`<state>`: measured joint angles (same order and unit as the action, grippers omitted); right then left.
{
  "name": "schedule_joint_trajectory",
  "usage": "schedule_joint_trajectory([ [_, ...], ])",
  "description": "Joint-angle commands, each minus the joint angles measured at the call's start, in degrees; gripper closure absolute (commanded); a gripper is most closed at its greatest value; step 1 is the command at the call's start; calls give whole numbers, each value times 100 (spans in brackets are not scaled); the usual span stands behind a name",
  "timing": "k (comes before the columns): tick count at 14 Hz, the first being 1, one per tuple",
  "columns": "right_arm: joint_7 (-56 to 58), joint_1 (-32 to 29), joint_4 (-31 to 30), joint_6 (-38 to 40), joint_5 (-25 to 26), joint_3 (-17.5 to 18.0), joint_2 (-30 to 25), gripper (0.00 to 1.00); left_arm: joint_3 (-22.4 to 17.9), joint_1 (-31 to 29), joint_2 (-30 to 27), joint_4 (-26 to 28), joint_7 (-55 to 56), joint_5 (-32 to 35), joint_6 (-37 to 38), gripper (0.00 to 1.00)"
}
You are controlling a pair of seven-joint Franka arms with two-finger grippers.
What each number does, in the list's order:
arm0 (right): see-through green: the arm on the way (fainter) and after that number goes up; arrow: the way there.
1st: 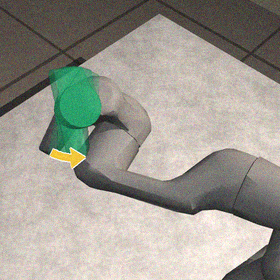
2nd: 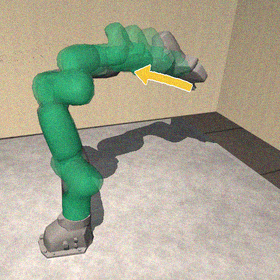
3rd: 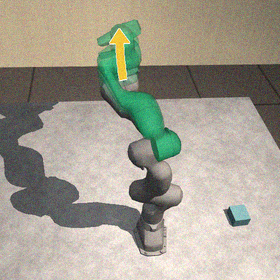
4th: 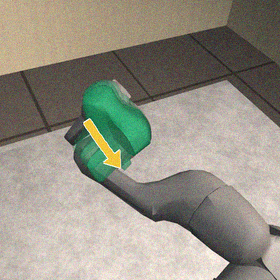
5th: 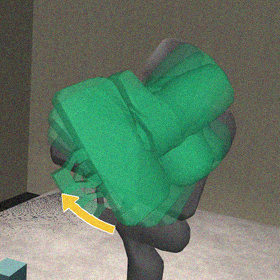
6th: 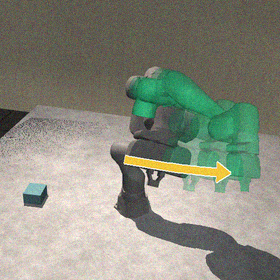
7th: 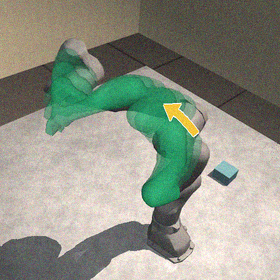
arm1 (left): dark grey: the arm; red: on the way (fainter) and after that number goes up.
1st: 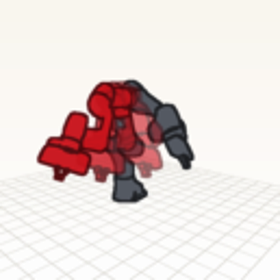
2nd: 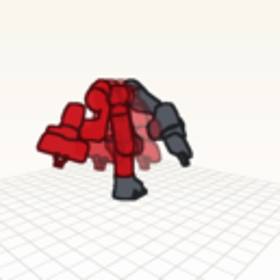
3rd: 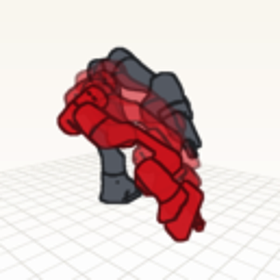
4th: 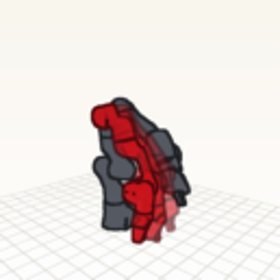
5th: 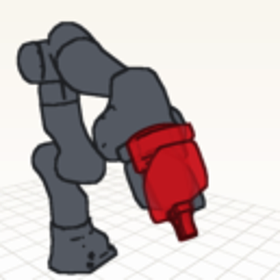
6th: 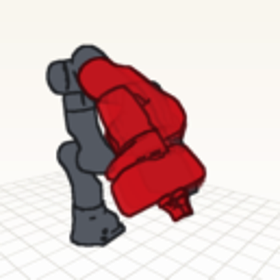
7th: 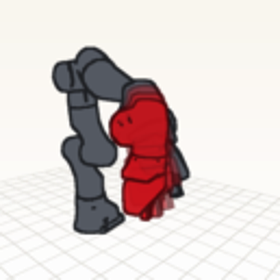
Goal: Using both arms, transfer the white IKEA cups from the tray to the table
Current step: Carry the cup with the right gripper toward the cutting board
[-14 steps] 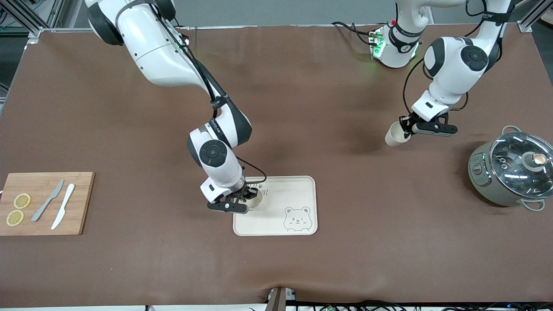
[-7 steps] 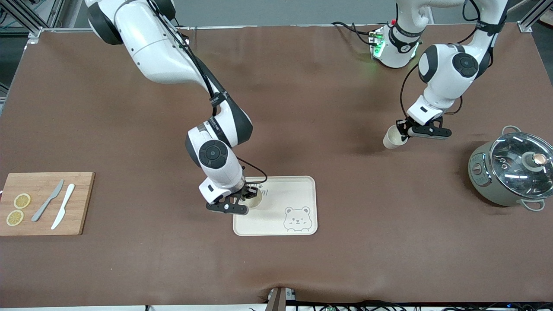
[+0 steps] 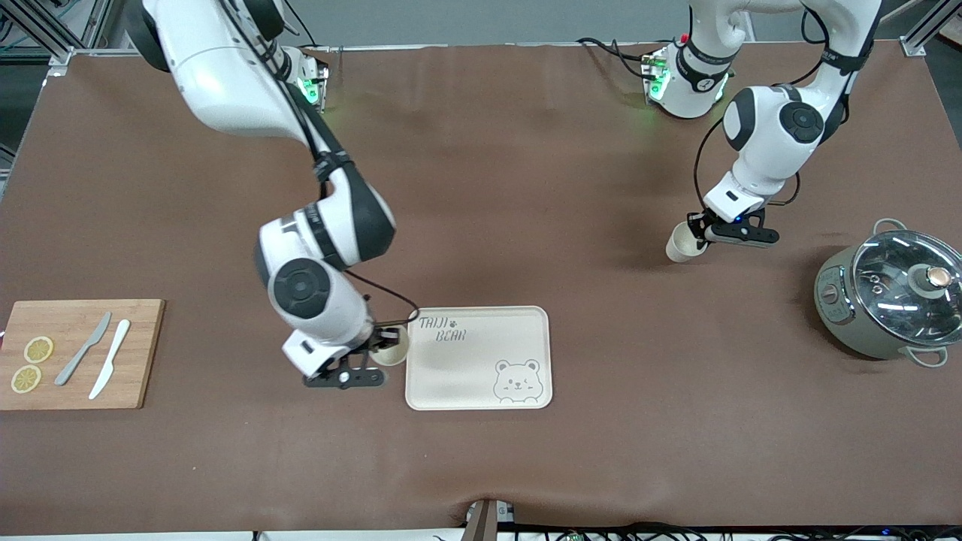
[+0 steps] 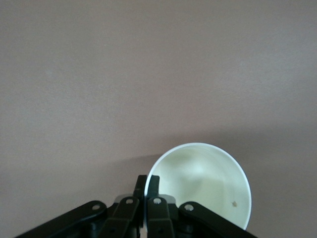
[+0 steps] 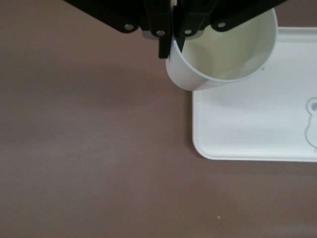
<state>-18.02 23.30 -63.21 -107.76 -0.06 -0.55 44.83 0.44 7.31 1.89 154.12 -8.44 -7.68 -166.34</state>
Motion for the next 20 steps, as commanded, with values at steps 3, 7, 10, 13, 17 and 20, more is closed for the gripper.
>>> schedule_joint_trajectory([
  [3, 1683, -676, -130, 447, -56, 55, -562, 100, 44, -46, 145, 39, -193, -137, -241, 100],
  [7, 3239, -1292, -270, 519, -82, 82, -598, 100, 53, -46, 207, 4, -307, -137, -241, 0],
  [10, 4286, -1731, -664, 64, -546, 64, -598, 100, 44, -46, 224, -13, -307, -137, -241, 0],
  [13, 4702, -1864, -1358, -727, -565, 73, -589, 100, 44, -46, 242, -31, -307, -137, -241, 0],
  [17, 4711, -1847, -1861, -1476, -565, 73, -528, 100, 53, 7, 189, -145, -264, -146, -101, 0],
  [20, 4711, -1847, -1905, -1625, -565, 73, -466, 100, 44, -2, -30, -399, -263, -137, 512, 0],
])
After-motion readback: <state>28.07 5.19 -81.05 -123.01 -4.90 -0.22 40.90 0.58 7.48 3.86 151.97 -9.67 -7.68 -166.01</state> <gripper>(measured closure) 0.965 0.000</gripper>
